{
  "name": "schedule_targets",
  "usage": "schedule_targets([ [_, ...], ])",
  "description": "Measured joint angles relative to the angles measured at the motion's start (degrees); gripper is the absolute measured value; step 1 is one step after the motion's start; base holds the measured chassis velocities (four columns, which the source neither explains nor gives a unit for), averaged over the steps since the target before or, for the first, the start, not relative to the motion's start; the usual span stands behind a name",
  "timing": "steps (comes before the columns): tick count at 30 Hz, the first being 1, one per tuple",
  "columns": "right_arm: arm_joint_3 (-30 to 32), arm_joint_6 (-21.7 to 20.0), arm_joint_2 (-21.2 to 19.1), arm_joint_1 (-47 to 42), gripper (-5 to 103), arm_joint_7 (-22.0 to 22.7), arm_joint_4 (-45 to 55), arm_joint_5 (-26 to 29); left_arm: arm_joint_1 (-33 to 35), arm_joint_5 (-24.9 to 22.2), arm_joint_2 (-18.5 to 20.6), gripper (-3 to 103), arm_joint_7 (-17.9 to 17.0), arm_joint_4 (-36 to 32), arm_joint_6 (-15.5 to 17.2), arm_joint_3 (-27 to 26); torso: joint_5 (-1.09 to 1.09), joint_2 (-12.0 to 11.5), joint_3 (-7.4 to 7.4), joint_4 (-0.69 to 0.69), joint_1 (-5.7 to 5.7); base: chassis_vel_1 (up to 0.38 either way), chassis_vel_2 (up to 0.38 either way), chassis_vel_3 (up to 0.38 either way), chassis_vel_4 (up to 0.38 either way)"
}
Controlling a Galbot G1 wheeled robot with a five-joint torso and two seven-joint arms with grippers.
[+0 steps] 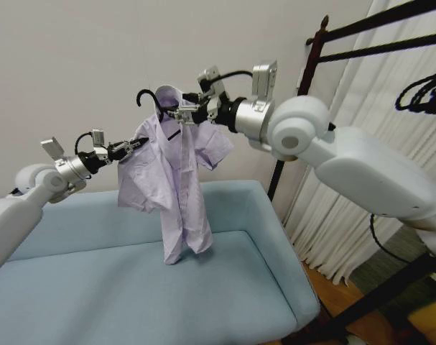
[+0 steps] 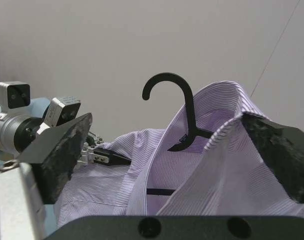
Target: Pick up the clothes from the sofa and hang them on the clothes hanger.
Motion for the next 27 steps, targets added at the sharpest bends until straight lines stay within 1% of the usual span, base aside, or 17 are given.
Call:
schedule_targets([
  [1,-0.1,-0.1,0.3,0.2,96,0.5,0.4,0.2,-0.1,0.0,0.1,2,-0.1,0.0,0.0,0.0,0.00,0.0,0.00,0.00,0.00,0.000,0.000,0.000,0.000],
  [3,-0.3,-0.5,0.8,0.3,100,1.1,0.9,0.3,-0.3,0.0,0.3,2,-0.7,-0.1,0.1,0.0,0.00,0.0,0.00,0.01,0.00,0.000,0.000,0.000,0.000],
  [5,-0.5,-1.0,0.8,0.4,100,1.5,1.2,0.2,-0.5,0.0,0.3,2,-1.3,-0.1,0.1,0.0,-0.01,0.0,0.00,0.02,0.00,0.000,0.000,0.000,0.000],
  [7,-0.9,-1.9,0.5,0.5,100,2.5,1.9,0.1,-0.9,-0.1,0.3,2,-3.0,0.1,0.2,0.0,-0.01,0.0,0.00,0.02,0.00,0.000,0.000,0.000,0.000],
  [8,-1.1,-2.1,0.1,0.4,100,2.7,2.3,-0.1,-1.1,-0.3,0.3,2,-3.9,0.1,0.2,0.0,-0.01,0.0,0.00,0.01,0.00,0.000,0.000,0.000,0.000],
  [9,-1.1,-2.1,0.1,0.4,100,2.7,2.3,-0.1,-1.1,-0.3,0.3,2,-3.9,0.1,0.2,0.0,-0.01,0.0,0.00,0.01,0.00,0.000,0.000,0.000,0.000],
  [12,-1.5,-2.4,-0.8,-0.2,100,3.6,3.2,-0.4,-1.6,-1.0,0.2,2,-6.5,0.1,0.2,0.0,0.01,0.0,0.00,-0.01,0.00,0.000,0.000,0.000,0.000],
  [16,-1.5,-2.5,-0.8,-0.1,100,4.3,3.3,-0.3,-1.7,-1.1,0.4,2,-6.3,0.1,0.2,0.0,0.01,0.0,0.00,-0.01,0.00,0.000,0.000,0.000,0.000],
  [18,-1.4,-2.7,-0.3,0.7,100,5.2,2.6,0.3,-1.5,-0.9,0.7,2,-4.9,0.0,0.1,-0.2,0.01,0.0,0.00,-0.01,0.00,0.000,0.000,0.000,0.000],
  [20,-1.0,-3.0,1.1,2.0,100,7.8,1.7,2.6,-1.0,-0.2,1.1,2,-3.3,-0.3,-0.4,-0.4,0.00,0.0,0.00,0.01,0.00,0.000,0.000,0.000,0.000],
  [21,-0.5,-3.5,2.5,2.6,100,10.5,1.1,4.9,-0.8,0.1,1.2,2,-3.0,-0.6,-0.5,-0.5,-0.01,0.0,0.00,0.01,0.00,0.000,0.000,0.000,0.000],
  [22,-0.5,-3.5,2.5,2.6,100,10.5,1.1,4.9,-0.8,0.1,1.2,2,-3.0,-0.6,-0.5,-0.5,-0.01,0.0,0.00,0.01,0.00,0.000,0.000,0.000,0.000],
  [25,0.3,-4.7,6.1,2.9,100,19.0,0.1,10.4,-0.6,0.4,1.2,2,-2.6,-1.6,-0.7,-0.7,-0.02,0.0,0.00,0.01,0.00,0.000,0.000,0.000,0.000],
  [27,0.6,-4.7,8.8,2.0,100,23.4,-1.6,11.7,-0.9,0.5,1.3,2,-2.5,-2.3,-0.7,-0.7,-0.02,0.0,0.00,0.02,0.00,0.000,0.000,0.000,0.000],
])
